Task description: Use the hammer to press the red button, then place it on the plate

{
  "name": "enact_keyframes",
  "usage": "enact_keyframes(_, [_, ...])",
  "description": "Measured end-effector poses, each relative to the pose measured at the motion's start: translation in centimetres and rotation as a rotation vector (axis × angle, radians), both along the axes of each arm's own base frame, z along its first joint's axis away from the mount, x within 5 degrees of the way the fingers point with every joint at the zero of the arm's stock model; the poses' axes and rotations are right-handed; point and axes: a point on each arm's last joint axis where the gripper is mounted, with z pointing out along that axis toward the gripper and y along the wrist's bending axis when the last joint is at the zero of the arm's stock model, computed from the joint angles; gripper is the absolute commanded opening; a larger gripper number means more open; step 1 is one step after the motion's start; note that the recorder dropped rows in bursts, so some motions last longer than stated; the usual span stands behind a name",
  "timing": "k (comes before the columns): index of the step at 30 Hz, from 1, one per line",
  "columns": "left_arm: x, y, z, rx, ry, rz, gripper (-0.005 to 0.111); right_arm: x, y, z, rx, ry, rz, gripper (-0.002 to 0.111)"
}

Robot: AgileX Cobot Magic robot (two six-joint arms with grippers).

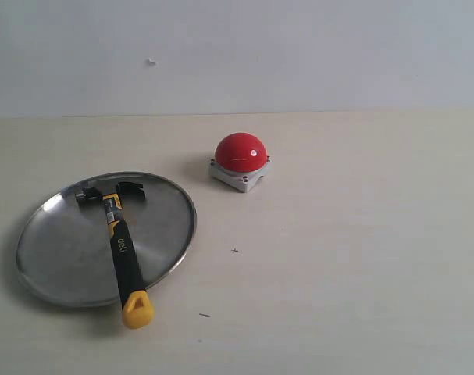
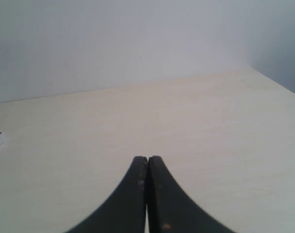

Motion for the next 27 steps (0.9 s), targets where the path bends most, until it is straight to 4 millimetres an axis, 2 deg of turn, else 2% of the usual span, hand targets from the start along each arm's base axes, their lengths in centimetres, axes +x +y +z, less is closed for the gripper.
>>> enact_keyframes(17, [-0.3, 0.2, -1.5, -0.010, 0.165, 0.026, 0.000, 0.0, 0.0, 0.0, 0.000, 0.000, 0.000, 0.000])
enact_keyframes(27, [-0.3, 0.3, -1.6, 0.032, 0.178, 0.022, 0.000, 0.0, 0.0, 0.0, 0.000, 0.000, 0.000, 0.000])
